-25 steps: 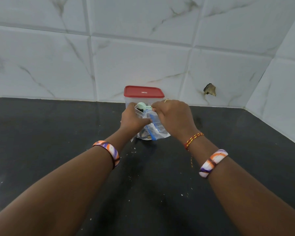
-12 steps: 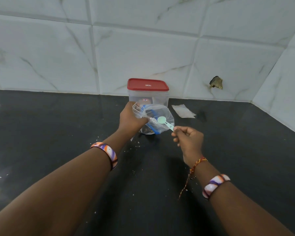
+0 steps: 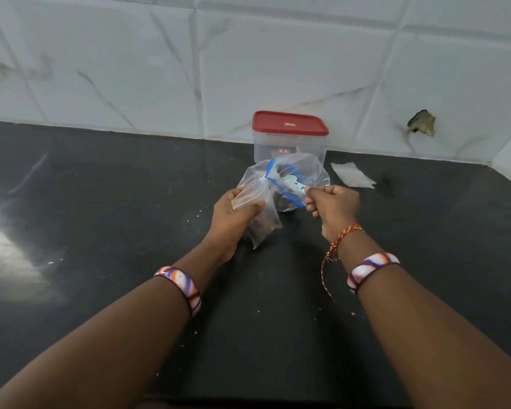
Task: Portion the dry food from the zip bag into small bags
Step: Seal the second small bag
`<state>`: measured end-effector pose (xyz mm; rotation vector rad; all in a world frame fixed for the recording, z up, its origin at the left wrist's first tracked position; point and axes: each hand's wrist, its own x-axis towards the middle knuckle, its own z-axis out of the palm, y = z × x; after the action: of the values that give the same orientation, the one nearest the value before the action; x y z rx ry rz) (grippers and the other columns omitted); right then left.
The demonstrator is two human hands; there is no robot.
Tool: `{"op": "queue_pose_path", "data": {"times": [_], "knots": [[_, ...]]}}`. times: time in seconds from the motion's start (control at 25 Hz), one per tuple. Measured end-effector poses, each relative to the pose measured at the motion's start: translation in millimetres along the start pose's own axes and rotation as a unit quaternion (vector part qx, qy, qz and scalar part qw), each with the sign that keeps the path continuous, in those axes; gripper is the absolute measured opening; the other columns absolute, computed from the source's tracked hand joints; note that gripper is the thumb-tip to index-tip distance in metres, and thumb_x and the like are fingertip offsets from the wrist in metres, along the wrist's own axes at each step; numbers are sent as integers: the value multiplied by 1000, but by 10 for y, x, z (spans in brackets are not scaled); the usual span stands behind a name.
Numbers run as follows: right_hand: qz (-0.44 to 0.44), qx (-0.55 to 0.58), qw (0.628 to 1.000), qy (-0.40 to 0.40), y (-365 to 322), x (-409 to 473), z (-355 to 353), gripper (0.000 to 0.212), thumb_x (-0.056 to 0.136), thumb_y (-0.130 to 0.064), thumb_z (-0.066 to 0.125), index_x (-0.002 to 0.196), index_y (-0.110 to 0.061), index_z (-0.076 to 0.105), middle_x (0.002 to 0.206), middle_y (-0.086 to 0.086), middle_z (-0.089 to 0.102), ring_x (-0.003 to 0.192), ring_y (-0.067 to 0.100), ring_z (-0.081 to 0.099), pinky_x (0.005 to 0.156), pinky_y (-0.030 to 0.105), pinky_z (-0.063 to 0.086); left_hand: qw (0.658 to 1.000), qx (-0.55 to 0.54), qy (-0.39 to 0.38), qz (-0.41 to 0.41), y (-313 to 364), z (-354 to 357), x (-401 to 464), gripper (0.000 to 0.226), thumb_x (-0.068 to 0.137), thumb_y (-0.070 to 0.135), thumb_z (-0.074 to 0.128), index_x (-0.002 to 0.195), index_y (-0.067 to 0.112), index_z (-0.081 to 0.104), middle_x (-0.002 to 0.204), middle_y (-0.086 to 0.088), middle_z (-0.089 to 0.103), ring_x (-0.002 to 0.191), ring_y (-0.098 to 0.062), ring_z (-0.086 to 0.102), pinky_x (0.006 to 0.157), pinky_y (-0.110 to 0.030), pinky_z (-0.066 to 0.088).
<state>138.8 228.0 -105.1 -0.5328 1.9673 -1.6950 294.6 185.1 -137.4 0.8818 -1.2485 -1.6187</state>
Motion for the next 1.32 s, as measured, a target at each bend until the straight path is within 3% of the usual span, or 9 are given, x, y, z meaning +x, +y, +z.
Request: {"op": "queue_pose_path", "data": {"times": [0.08,0.24,0.4,0.52,0.64,0.88,1.0,1.16,1.32], "knots": [[12,7,1000,9,-79,-35,13,13,79,-7,66,68,-6,60,59,5,61,42,7,51,34,11,38,996,-53,-31,-59,-33,-59,-24,33,82,4,65,115,3,58,98,-10,69,92,-26,66,83,-44,56],[3,3,1000,-3,-174,-53,37,19,78,-16,72,66,-9,59,58,3,59,38,6,48,35,14,37,989,-88,-80,-89,-113,-109,-41,19,86,10,60,103,5,65,81,-2,74,76,-16,70,75,-40,59],[-67,8,996,60,132,-190,55,30,76,-34,73,62,-13,57,56,-3,52,50,4,44,50,19,39,988,-118,-72,-73,-137,-112,-36,12,89,9,56,96,7,65,71,1,74,65,-10,70,65,-35,61],[-105,24,993,-42,388,-424,152,19,79,-28,72,72,-12,66,59,-5,57,49,-2,48,52,12,42,988,-131,-53,-54,-155,-115,-41,10,89,2,55,91,6,64,67,-1,73,61,-11,69,62,-31,60],[-78,75,986,-131,452,-477,216,4,80,-10,71,82,-11,68,72,0,65,66,5,60,64,17,55,991,-117,-63,-33,-175,-128,-36,12,89,-2,54,89,5,63,67,-1,73,62,-10,69,65,-29,59],[-106,92,976,-164,530,-415,199,5,79,-6,71,81,-10,70,79,11,68,79,21,63,78,35,56,990,-111,-78,-26,-201,-145,-27,10,89,0,54,86,2,64,65,-1,71,60,-11,68,63,-29,59],[-116,101,974,-165,549,-400,207,6,78,-2,70,81,-7,70,78,13,66,75,18,62,75,31,56,991,-104,-81,-20,-220,-149,-20,11,87,-4,55,85,2,64,67,-2,72,63,-12,69,67,-30,58],[-115,113,972,-169,568,-387,206,7,78,1,69,84,-3,69,75,2,67,68,3,63,70,19,57,994,-88,-69,-19,-242,-142,-10,14,85,-7,55,87,2,65,69,-2,73,65,-13,70,71,-31,58],[-109,116,970,-186,600,-371,198,10,78,1,69,82,-8,70,76,3,67,72,12,62,71,20,56,993,-102,-61,-26,-229,-139,-29,13,84,-8,55,87,0,65,69,-3,74,65,-13,70,71,-29,59]]}}
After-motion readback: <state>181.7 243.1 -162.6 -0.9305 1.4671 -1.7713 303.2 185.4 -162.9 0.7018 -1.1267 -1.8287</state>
